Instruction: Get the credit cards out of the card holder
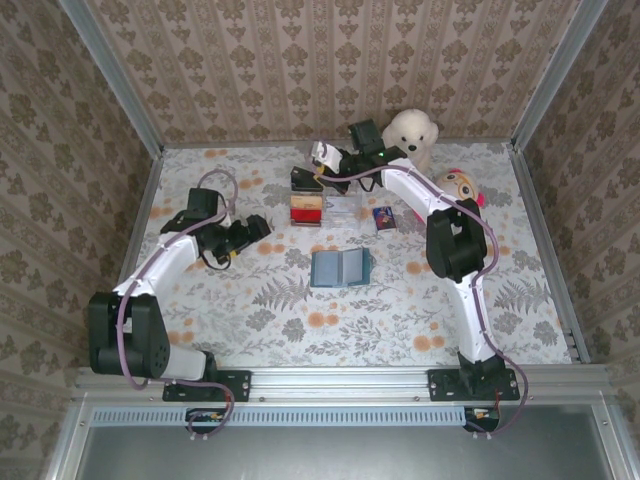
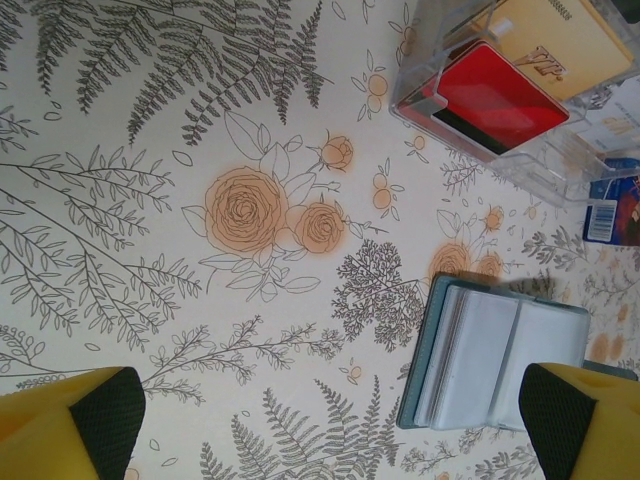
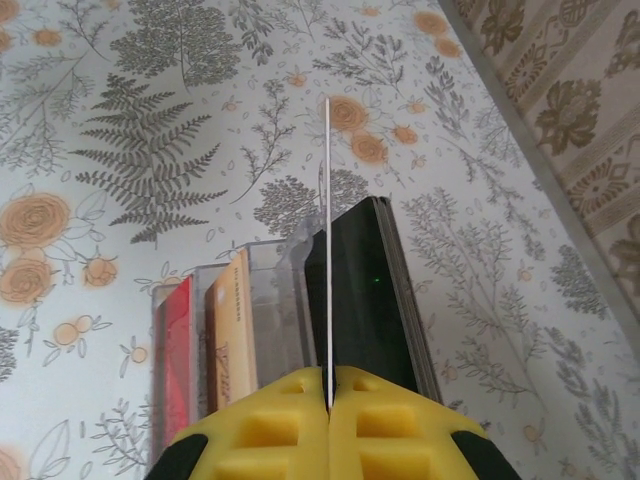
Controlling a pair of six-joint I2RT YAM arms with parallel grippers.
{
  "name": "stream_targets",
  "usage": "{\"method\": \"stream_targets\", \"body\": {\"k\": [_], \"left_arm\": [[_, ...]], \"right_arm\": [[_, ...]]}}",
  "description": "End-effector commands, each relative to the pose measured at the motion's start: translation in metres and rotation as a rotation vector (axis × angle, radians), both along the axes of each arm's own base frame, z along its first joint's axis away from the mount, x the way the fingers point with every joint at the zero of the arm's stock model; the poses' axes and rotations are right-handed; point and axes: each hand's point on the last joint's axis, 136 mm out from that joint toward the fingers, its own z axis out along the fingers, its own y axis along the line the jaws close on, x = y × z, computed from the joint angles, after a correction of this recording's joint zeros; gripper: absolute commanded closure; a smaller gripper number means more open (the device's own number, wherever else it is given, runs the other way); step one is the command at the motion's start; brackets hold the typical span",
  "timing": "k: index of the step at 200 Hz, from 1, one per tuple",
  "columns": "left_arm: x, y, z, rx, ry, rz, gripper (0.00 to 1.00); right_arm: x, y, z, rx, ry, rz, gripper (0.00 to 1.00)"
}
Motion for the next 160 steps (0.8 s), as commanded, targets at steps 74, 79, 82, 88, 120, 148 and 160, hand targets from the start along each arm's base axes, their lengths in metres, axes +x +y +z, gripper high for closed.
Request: {"method": "stream_targets", "body": {"k": [74,79,82,88,120,148,160], "left_arm": [[-0.006,-0.008,-0.010,-0.014,0.052,-0.014,0.00],[-0.006,-0.008,-0.011,-0.014,0.052,-0.016,0.00],[-0.006,-0.008,-0.011,-0.014,0.053,-0.016,0.00],[-0.006,-0.008,-0.011,-0.014,0.054,-0.017,0.00],[-0.007,-0.012,-0.009,-0.028,0.051,-0.024,0.00],[-0.008,-0.019,-0.008,-0.038,0.045,-0.042,0.00],[-0.008,-0.022,-0.007,-0.040,0.044,-0.049,0.00]], "right_arm": [[0.010,-0.005,-0.013,-0.106,-0.055,0.056,1.00],[0.010,-0.005,-0.015,-0.110,-0.056,0.058,1.00],[0.011,-0.005,-0.014,-0.111,-0.059,0.059,1.00],[0.007,-0.007,-0.019,-0.126,-0.039,0.064,1.00],[0.003,-0.011,-0.029,-0.176,-0.019,0.087,0.94],[0.005,-0.013,-0.031,-0.192,-0.026,0.082,0.91],[0.005,-0.012,-0.029,-0.185,-0.028,0.079,0.87]]}}
